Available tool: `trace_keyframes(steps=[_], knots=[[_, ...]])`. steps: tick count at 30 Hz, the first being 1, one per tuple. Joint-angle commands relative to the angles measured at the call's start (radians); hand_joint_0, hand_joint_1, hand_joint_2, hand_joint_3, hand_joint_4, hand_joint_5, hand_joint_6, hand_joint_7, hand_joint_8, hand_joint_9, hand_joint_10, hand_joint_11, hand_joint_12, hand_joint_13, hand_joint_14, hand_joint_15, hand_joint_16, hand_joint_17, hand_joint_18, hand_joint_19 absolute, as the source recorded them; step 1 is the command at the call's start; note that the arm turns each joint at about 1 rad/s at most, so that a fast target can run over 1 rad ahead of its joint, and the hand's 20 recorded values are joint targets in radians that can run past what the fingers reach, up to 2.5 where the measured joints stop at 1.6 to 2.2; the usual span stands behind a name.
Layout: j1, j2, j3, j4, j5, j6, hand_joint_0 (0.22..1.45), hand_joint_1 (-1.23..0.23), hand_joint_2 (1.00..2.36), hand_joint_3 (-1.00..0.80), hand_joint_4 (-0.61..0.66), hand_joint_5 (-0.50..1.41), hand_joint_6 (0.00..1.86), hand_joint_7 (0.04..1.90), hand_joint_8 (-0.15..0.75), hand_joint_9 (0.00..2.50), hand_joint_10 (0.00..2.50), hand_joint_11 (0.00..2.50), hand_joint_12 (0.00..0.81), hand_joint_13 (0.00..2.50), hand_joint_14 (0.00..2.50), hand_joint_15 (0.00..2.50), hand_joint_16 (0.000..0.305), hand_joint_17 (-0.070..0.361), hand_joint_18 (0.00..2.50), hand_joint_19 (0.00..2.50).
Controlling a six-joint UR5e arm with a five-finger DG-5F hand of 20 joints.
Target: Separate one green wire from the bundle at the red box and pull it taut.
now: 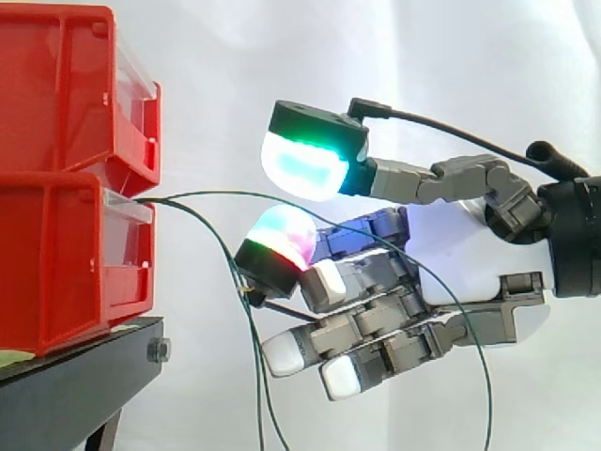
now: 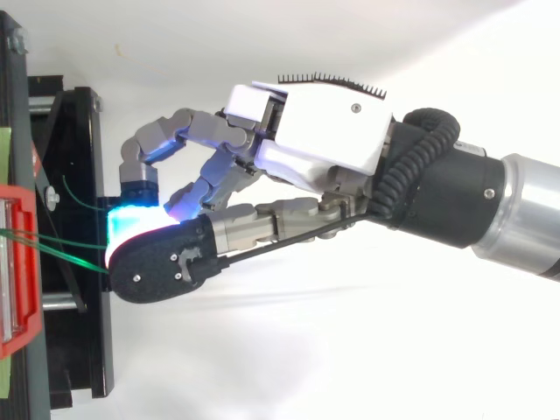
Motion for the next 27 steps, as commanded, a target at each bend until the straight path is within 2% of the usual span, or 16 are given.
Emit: trace_keyframes(steps=[1, 11, 15, 17, 20, 22, 27], knots=[[0.000, 0.000, 0.000, 0.001, 0.000, -0.001, 0.56, -0.60, 1.00, -0.47, 0.15, -0.14, 0.90, 1.15, 0.294, 1.12, 0.02, 0.80, 0.390, 0.84, 0.02, 0.45, 0.048, 0.107, 0.81, 0.52], [0.000, 0.000, 0.000, -0.001, 0.002, -0.001, 0.59, -0.67, 1.01, -0.29, 0.15, -0.14, 0.90, 1.24, 0.297, 1.13, 0.02, 0.81, 0.389, 0.84, 0.02, 0.46, 0.047, 0.105, 0.81, 0.53], [0.000, 0.000, -0.002, 0.001, 0.002, -0.001, 0.58, -0.57, 1.01, -0.34, 0.16, -0.13, 0.91, 1.21, 0.298, 1.13, 0.02, 0.80, 0.393, 0.84, 0.02, 0.47, 0.048, 0.108, 0.81, 0.56], [0.000, 0.000, -0.002, 0.001, 0.002, 0.000, 0.55, -0.47, 1.01, -0.42, 0.16, -0.14, 0.90, 1.21, 0.304, 1.14, 0.02, 0.80, 0.400, 0.84, 0.02, 0.47, 0.050, 0.112, 0.82, 0.55], [-0.002, 0.000, 0.000, 0.001, 0.002, 0.000, 0.54, -0.44, 1.00, -0.44, 0.16, -0.14, 0.90, 1.21, 0.305, 1.14, 0.02, 0.80, 0.404, 0.84, 0.02, 0.47, 0.051, 0.114, 0.82, 0.56], [-0.002, 0.000, 0.000, 0.001, 0.002, 0.000, 0.55, -0.44, 1.01, -0.42, 0.16, -0.14, 0.90, 1.21, 0.307, 1.14, 0.02, 0.80, 0.401, 0.84, 0.02, 0.47, 0.050, 0.113, 0.81, 0.57], [-0.003, 0.000, -0.002, 0.001, 0.002, 0.002, 0.57, -0.56, 1.01, -0.26, 0.17, -0.13, 0.90, 1.23, 0.312, 1.13, 0.02, 0.81, 0.406, 0.85, 0.02, 0.47, 0.051, 0.115, 0.82, 0.56]])
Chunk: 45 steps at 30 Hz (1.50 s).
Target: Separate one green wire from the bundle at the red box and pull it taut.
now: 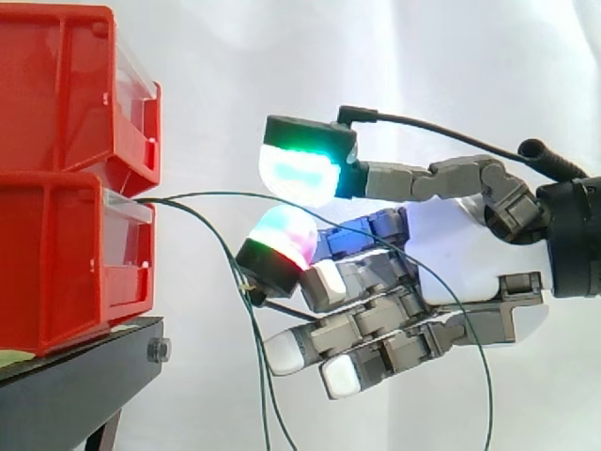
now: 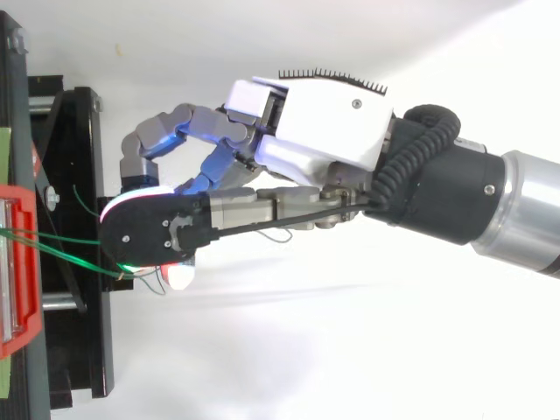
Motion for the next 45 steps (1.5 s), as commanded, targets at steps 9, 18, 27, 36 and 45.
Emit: trace_keyframes(steps=[9, 18, 27, 36, 45], knots=[[-0.002, 0.000, -0.001, -0.003, 0.000, 0.001, 0.55, -0.65, 1.01, -0.33, 0.18, -0.14, 0.90, 1.22, 0.302, 1.11, 0.02, 0.80, 0.400, 0.83, 0.02, 0.48, 0.050, 0.113, 0.81, 0.56], [-0.002, 0.000, -0.001, -0.003, 0.000, 0.001, 0.52, -0.55, 1.00, -0.45, 0.17, -0.14, 0.90, 1.18, 0.307, 1.12, 0.02, 0.80, 0.408, 0.84, 0.02, 0.48, 0.052, 0.117, 0.83, 0.55], [-0.002, 0.000, -0.001, -0.003, 0.000, 0.001, 0.54, -0.66, 1.01, -0.41, 0.18, -0.14, 0.90, 1.19, 0.306, 1.11, 0.02, 0.80, 0.404, 0.84, 0.02, 0.48, 0.051, 0.115, 0.82, 0.55], [-0.002, 0.000, -0.001, -0.003, 0.000, 0.001, 0.58, -0.74, 1.02, -0.17, 0.13, -0.13, 0.91, 1.22, 0.303, 1.12, 0.02, 0.81, 0.402, 0.85, 0.02, 0.46, 0.050, 0.112, 0.83, 0.53], [-0.001, 0.000, -0.001, -0.003, 0.000, 0.001, 0.59, -0.76, 1.02, -0.13, 0.11, -0.12, 0.91, 1.23, 0.311, 1.14, 0.02, 0.80, 0.414, 0.86, 0.02, 0.46, 0.052, 0.117, 0.86, 0.51]])
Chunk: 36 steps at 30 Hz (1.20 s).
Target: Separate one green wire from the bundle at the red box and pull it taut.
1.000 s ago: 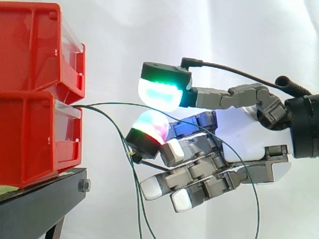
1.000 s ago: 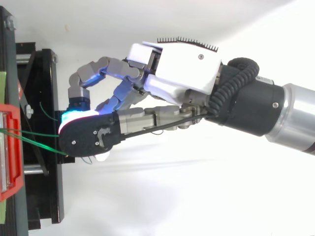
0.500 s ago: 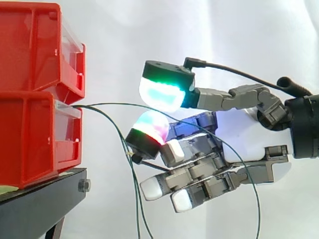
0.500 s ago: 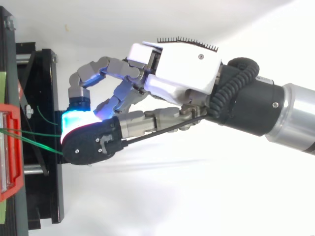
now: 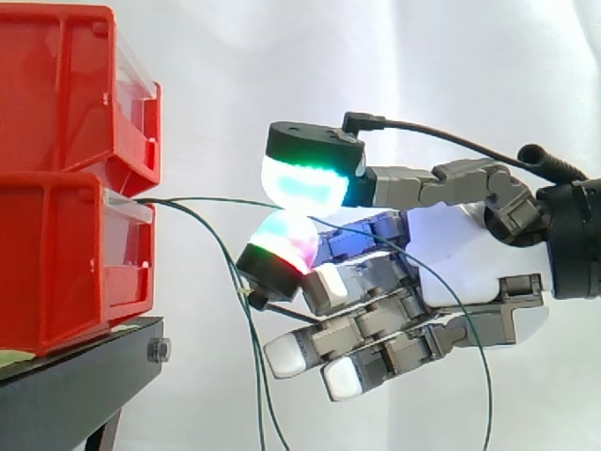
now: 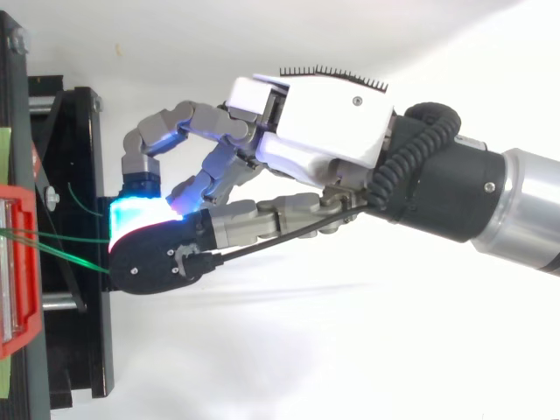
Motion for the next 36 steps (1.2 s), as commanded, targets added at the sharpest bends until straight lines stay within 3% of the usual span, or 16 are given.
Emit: trace_keyframes(steps=[1, 10, 20, 26, 36], knots=[[0.001, 0.000, -0.002, 0.000, 0.000, 0.000, 0.60, -0.77, 1.02, -0.11, 0.09, -0.12, 0.91, 1.24, 0.313, 1.15, 0.02, 0.79, 0.415, 0.86, 0.02, 0.46, 0.052, 0.118, 0.86, 0.51], [0.001, 0.000, -0.002, 0.002, 0.000, -0.003, 0.62, -0.84, 1.02, 0.02, -0.09, -0.10, 0.90, 1.30, 0.275, 1.17, 0.02, 0.76, 0.404, 0.87, 0.02, 0.44, 0.053, 0.120, 0.88, 0.47], [0.000, 0.000, -0.005, 0.002, 0.000, -0.003, 0.62, -0.85, 1.01, 0.03, -0.08, -0.10, 0.90, 1.30, 0.276, 1.19, 0.02, 0.73, 0.411, 0.88, 0.02, 0.45, 0.054, 0.122, 0.89, 0.46], [0.003, 0.000, -0.051, 0.014, -0.002, -0.003, 0.62, -0.85, 1.01, 0.02, -0.08, -0.10, 0.90, 1.29, 0.280, 1.19, 0.02, 0.72, 0.413, 0.88, 0.02, 0.44, 0.055, 0.123, 0.89, 0.46], [0.009, 0.000, -0.140, 0.149, 0.000, 0.003, 0.62, -0.85, 1.01, 0.03, -0.06, -0.09, 0.90, 1.29, 0.288, 1.20, 0.02, 0.73, 0.418, 0.88, 0.02, 0.44, 0.055, 0.124, 0.90, 0.45]])
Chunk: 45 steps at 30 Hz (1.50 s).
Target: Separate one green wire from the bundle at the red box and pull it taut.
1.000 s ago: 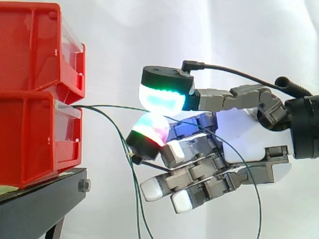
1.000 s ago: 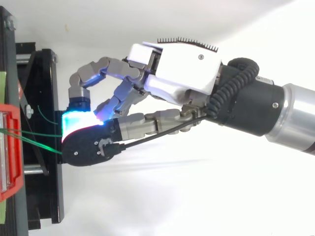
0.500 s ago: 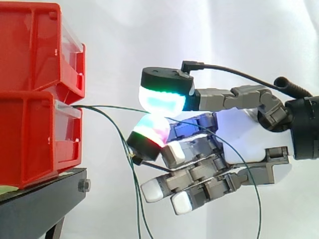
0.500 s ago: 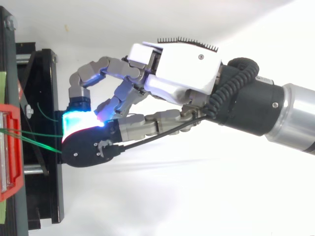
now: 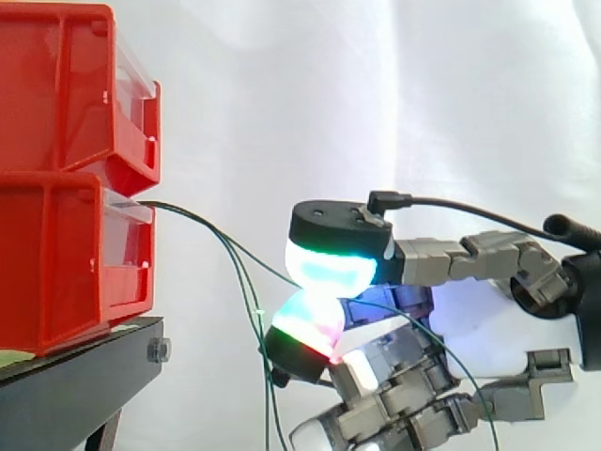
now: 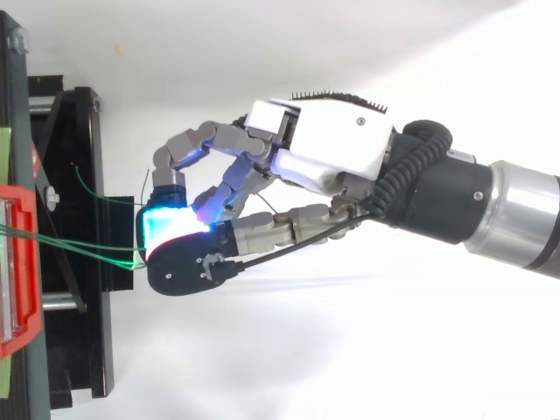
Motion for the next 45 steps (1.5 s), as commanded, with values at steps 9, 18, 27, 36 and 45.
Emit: trace_keyframes(steps=[9, 18, 27, 36, 45], knots=[[0.004, -0.001, -0.069, 0.149, 0.005, 0.006, 0.62, -0.85, 1.01, 0.03, -0.06, -0.09, 0.90, 1.29, 0.293, 1.20, 0.02, 0.72, 0.419, 0.88, 0.02, 0.44, 0.056, 0.125, 0.90, 0.45], [0.004, -0.001, -0.069, 0.135, 0.002, -0.012, 0.61, -0.84, 1.01, 0.03, -0.04, -0.09, 0.90, 1.30, 0.293, 1.20, 0.02, 0.72, 0.421, 0.89, 0.02, 0.44, 0.056, 0.126, 0.90, 0.46], [0.004, -0.001, -0.069, 0.124, 0.002, -0.049, 0.62, -0.84, 1.01, 0.03, -0.04, -0.09, 0.90, 1.29, 0.296, 1.20, 0.02, 0.72, 0.422, 0.89, 0.02, 0.44, 0.056, 0.126, 0.90, 0.45], [0.004, -0.001, -0.069, 0.124, 0.002, -0.051, 0.61, -0.84, 1.01, 0.03, -0.04, -0.09, 0.90, 1.30, 0.294, 1.20, 0.02, 0.72, 0.422, 0.89, 0.02, 0.44, 0.056, 0.126, 0.90, 0.45], [0.004, -0.001, -0.069, 0.124, 0.002, -0.051, 0.62, -0.84, 1.01, 0.03, -0.04, -0.09, 0.90, 1.30, 0.295, 1.20, 0.02, 0.72, 0.424, 0.89, 0.01, 0.44, 0.057, 0.127, 0.90, 0.45]])
